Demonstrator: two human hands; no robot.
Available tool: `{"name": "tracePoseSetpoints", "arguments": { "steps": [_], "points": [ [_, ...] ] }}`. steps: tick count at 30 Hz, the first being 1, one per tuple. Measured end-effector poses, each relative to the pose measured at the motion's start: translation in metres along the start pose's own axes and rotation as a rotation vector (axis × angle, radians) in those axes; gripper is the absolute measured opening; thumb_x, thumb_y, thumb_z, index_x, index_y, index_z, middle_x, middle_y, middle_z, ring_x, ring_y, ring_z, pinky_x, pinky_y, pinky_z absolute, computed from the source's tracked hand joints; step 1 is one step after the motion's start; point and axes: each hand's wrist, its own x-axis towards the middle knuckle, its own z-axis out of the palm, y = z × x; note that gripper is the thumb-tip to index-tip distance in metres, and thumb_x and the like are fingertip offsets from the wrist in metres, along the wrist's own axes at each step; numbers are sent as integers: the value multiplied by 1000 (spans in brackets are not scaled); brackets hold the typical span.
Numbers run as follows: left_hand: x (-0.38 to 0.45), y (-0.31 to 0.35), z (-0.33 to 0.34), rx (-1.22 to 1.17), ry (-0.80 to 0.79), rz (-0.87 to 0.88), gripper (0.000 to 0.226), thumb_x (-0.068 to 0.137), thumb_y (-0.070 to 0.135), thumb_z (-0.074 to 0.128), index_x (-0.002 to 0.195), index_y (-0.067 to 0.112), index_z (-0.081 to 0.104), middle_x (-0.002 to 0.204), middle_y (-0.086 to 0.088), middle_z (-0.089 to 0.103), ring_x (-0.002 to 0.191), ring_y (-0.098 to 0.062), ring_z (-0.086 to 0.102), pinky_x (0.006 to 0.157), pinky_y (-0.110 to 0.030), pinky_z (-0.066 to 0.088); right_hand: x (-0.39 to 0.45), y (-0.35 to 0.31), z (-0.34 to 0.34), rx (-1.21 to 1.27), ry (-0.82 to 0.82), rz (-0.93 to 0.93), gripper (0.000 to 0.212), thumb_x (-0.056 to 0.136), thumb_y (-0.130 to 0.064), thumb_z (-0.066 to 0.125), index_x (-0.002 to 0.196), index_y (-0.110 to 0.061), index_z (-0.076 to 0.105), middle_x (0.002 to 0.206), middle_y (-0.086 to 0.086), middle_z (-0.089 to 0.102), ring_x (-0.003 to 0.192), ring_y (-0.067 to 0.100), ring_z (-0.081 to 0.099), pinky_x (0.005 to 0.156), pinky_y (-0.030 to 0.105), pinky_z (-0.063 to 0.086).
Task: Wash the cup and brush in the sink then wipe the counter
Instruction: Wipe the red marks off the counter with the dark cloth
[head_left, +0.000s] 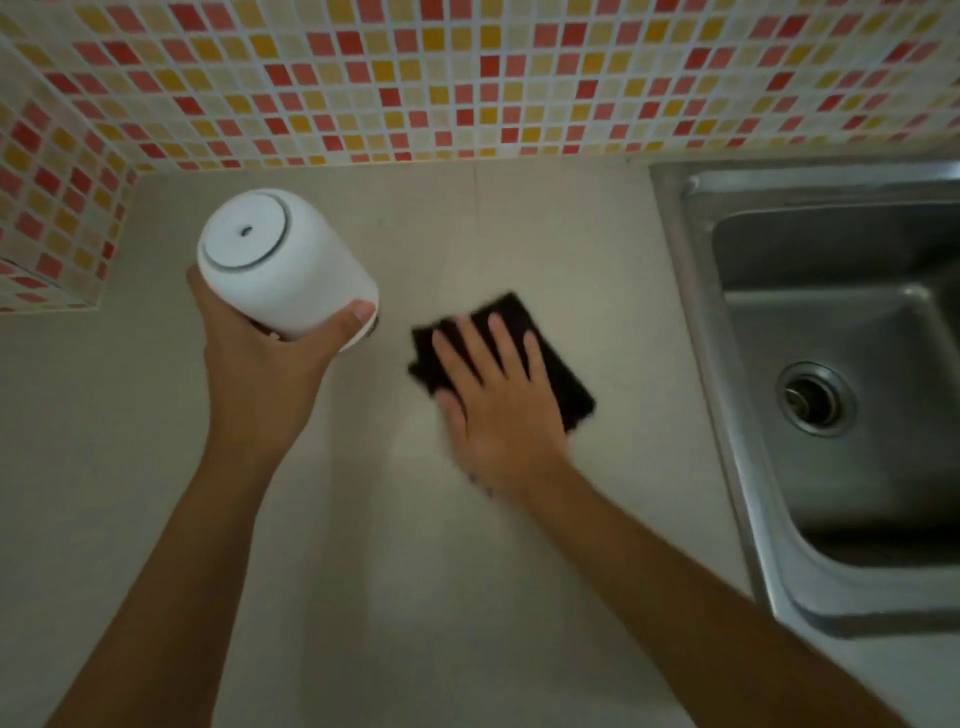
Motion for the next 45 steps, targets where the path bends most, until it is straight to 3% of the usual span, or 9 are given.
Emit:
{"name": "tracePoseSetpoints", "arguments": {
  "steps": [4, 7, 12, 19, 23, 30, 35, 40, 45],
  "points": [
    [8, 0, 0, 7, -22, -8, 97, 61, 41, 87, 140, 20, 34, 135, 8, 53, 119, -1, 53, 101, -32, 47, -105, 32, -14, -41, -33, -46, 54, 97, -45, 29, 150, -34, 20, 159, -4, 17, 147, 24, 11, 117, 51, 10],
    [8, -2, 2, 9, -43, -2, 96, 62, 35, 88, 140, 22, 32, 135, 9, 51, 119, 0, 53, 101, -30, 47, -23, 88, -21, -135, 17, 100, 55, 94, -47, 28, 147, -33, 30, 155, -2, 29, 143, 26, 23, 115, 52, 14],
    [8, -7, -1, -2, -45, 10, 95, 64, 27, 88, 139, 20, 31, 134, 8, 51, 118, 0, 53, 100, -29, 47, 82, 131, -27, -82, 40, 356, 55, 99, -46, 21, 151, -29, 17, 159, 1, 15, 146, 29, 9, 118, 51, 4],
    [35, -9, -26, 14, 28, 7, 93, 64, 30, 88, 138, 24, 33, 128, 16, 52, 113, 7, 53, 99, -28, 48, -122, -52, 8, -26, -124, -398, 59, 90, -51, 42, 146, -39, 27, 156, -5, 27, 144, 26, 22, 113, 52, 15],
    [40, -14, -34, 42, 31, 17, 95, 64, 32, 88, 140, 24, 31, 134, 12, 50, 117, 3, 52, 99, -28, 48, -10, -52, 19, 29, -107, -464, 50, 94, -49, 33, 143, -41, 33, 153, -6, 33, 143, 25, 23, 114, 53, 13],
    [29, -31, -38, 34, 39, 24, 91, 66, 26, 87, 140, 20, 33, 134, 8, 52, 118, -1, 54, 96, -24, 49, 228, -28, 19, -57, -119, 49, 53, 100, -46, 14, 151, -33, 10, 161, -2, 6, 147, 26, -3, 116, 51, -8],
    [33, -28, -33, 22, 49, 12, 90, 65, 28, 87, 136, 27, 32, 125, 25, 51, 114, 8, 52, 94, -19, 47, 93, -59, 27, 17, -15, -154, 54, 96, -45, 29, 148, -31, 29, 156, 1, 26, 145, 32, 15, 116, 53, 5],
    [39, -17, -18, -7, 17, 8, 92, 65, 28, 87, 137, 27, 29, 125, 25, 49, 113, 10, 51, 93, -15, 46, -90, -45, -1, 6, -241, -443, 52, 98, -48, 31, 148, -39, 21, 158, -7, 20, 147, 24, 12, 116, 51, 7],
    [34, -14, -9, -3, -16, 10, 93, 64, 29, 88, 137, 25, 30, 121, 26, 51, 111, 12, 52, 93, -15, 45, 33, 40, -6, -120, -69, -183, 49, 96, -50, 29, 144, -40, 33, 152, -6, 35, 142, 23, 26, 114, 51, 16]
  ]
}}
